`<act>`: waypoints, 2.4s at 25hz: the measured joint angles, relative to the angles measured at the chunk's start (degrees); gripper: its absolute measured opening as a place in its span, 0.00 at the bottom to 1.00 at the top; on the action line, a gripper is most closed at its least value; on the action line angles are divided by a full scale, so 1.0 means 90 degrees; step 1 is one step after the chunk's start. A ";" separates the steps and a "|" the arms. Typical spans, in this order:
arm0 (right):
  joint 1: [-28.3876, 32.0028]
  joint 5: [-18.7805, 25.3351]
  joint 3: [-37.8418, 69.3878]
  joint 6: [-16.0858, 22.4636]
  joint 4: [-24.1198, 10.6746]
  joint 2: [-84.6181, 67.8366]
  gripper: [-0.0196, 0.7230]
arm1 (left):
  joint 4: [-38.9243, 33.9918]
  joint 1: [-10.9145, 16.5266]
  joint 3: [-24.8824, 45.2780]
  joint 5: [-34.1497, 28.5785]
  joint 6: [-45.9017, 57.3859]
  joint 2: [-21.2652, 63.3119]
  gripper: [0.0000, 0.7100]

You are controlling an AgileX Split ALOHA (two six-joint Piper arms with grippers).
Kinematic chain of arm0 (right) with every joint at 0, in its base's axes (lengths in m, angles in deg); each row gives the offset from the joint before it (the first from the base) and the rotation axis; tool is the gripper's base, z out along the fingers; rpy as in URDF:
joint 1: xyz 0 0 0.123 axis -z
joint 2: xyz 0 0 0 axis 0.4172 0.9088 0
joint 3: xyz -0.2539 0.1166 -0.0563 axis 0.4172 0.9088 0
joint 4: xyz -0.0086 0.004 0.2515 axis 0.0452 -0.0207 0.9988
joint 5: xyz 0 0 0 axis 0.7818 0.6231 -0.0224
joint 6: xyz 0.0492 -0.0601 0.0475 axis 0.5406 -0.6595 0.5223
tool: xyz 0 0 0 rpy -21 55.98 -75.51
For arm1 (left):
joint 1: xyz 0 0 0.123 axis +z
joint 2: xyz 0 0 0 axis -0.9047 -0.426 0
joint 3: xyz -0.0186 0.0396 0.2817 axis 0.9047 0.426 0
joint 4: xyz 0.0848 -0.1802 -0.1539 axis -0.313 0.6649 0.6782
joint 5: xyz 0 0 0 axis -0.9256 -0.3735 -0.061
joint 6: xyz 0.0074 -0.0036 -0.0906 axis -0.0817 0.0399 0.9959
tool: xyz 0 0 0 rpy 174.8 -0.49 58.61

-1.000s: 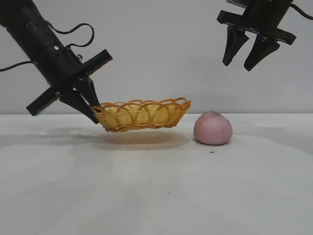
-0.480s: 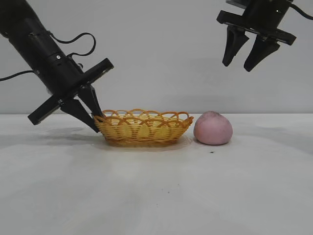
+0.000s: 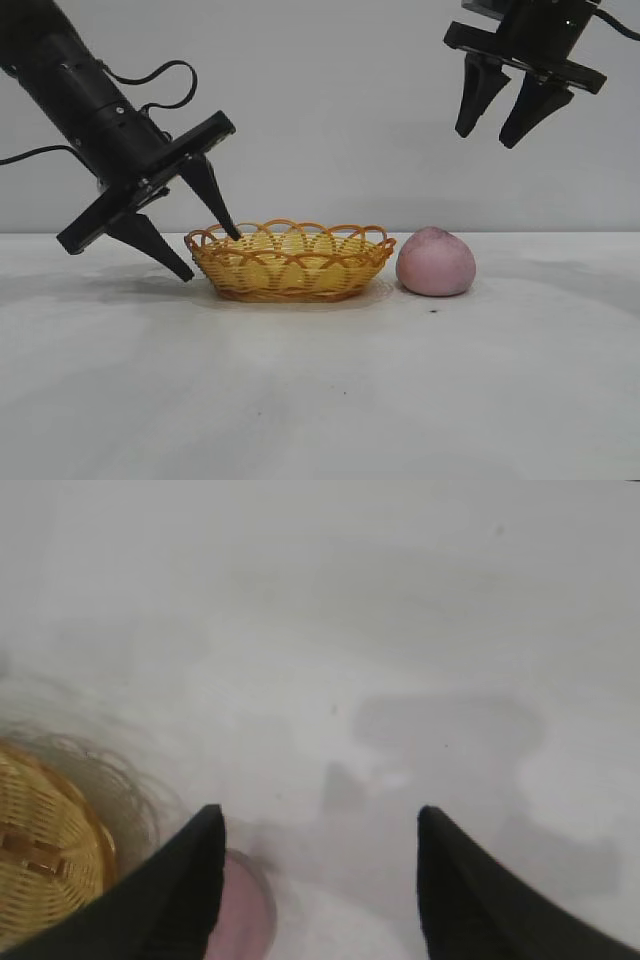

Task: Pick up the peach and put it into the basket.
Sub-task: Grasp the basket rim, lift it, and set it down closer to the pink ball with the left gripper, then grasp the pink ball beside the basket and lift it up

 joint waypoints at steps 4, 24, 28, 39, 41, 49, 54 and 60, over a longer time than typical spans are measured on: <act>0.0000 0.0238 0.0000 0.0000 0.0000 0.0000 0.52 | -0.1213 0.0119 -0.0087 -0.0289 0.0336 0.0512 0.49; 0.0000 0.0367 0.0000 0.0000 0.0026 0.0000 0.52 | -0.5394 0.1438 -0.0467 -0.0653 0.0553 0.2240 0.49; 0.0000 0.0367 0.0000 0.0000 0.0026 0.0000 0.52 | -0.5392 0.1468 0.0718 -0.0653 0.0469 0.2947 0.49; 0.0000 0.0356 0.0000 0.0000 0.0026 0.0000 0.52 | -0.5210 0.1468 0.4341 -0.0165 0.0506 0.6505 0.49; 0.0000 0.0343 0.0000 0.0000 0.0026 0.0000 0.52 | -0.5104 0.1468 0.4902 -0.0016 0.0506 0.7317 0.49; 0.0000 0.0215 0.0000 0.0000 0.0026 0.0000 0.52 | -0.5002 0.1468 0.6268 0.0422 0.0506 1.0845 0.49; 0.0000 0.0215 0.0000 0.0000 0.0026 0.0000 0.52 | -0.4928 0.1468 0.6902 0.0364 0.0506 1.2774 0.49; 0.0000 0.0215 0.0000 0.0000 0.0026 0.0000 0.52 | -0.4923 0.1468 0.7196 0.0134 0.0506 1.4185 0.49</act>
